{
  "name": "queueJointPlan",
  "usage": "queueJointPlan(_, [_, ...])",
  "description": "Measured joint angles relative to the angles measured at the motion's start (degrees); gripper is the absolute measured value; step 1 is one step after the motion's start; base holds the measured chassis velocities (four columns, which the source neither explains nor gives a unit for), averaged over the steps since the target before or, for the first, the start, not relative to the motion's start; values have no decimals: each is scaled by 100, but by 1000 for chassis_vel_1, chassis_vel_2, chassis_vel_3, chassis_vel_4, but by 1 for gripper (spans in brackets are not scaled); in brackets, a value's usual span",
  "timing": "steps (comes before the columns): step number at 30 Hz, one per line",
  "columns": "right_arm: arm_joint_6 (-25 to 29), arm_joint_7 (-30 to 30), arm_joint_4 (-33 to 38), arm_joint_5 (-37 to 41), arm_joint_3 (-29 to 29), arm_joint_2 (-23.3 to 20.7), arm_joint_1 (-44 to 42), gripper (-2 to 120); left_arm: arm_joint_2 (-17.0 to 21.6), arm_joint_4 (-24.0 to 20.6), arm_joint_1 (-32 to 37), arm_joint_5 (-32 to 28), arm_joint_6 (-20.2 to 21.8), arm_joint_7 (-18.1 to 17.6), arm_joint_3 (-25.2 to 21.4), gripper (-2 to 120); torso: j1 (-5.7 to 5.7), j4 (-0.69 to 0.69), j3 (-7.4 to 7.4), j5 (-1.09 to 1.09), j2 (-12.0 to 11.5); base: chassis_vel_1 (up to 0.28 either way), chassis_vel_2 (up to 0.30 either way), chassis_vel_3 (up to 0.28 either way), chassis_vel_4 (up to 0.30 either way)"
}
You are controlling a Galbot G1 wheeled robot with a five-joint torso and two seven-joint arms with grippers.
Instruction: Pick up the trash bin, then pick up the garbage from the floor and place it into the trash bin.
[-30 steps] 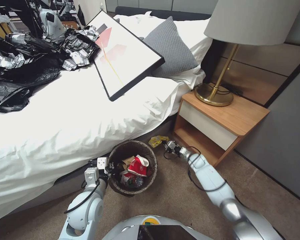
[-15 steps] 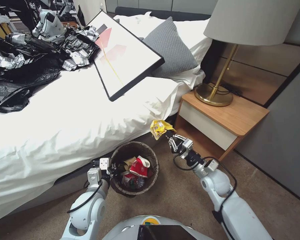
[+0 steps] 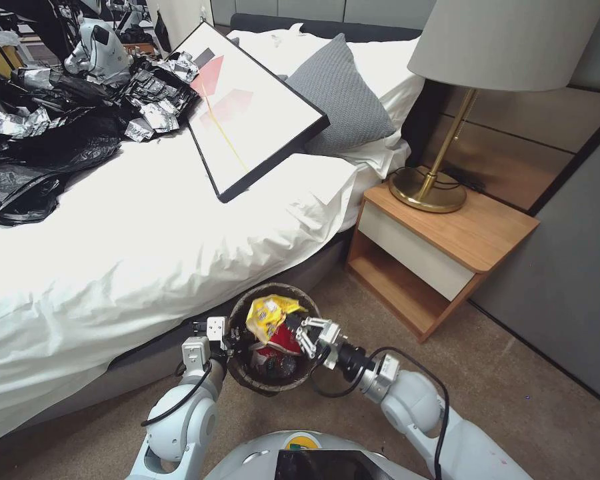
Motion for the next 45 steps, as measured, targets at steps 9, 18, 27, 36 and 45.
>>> queueJointPlan(9, [-19, 127, -545, -275, -418, -54, 182, -2, -20, -35, 15, 3, 14, -2, 30, 0, 0, -1, 0, 0, 0, 0, 0, 0, 0])
queueJointPlan(18, [-36, 155, -650, -351, -387, -15, 244, 28, -20, -84, 53, 5, 24, -1, 11, 0, 0, -1, 0, -1, 0, 0, 0, 0, 0])
queueJointPlan(27, [-18, 122, -640, -414, -311, 6, 255, 62, -27, -91, 61, 21, 38, 6, 16, 0, 0, -1, 0, -1, -1, 0, 0, 0, 0])
queueJointPlan(36, [-10, 56, -493, -405, -155, -13, 265, 91, -28, -104, 65, 28, 45, 12, 2, 0, 1, 0, 0, -1, -1, 0, 0, 0, 0])
queueJointPlan(45, [117, -31, -204, -398, 206, -54, 35, 100, -9, -90, 23, -18, 72, 13, -36, 0, 1, -1, 0, 0, -1, 0, 0, 0, 0])
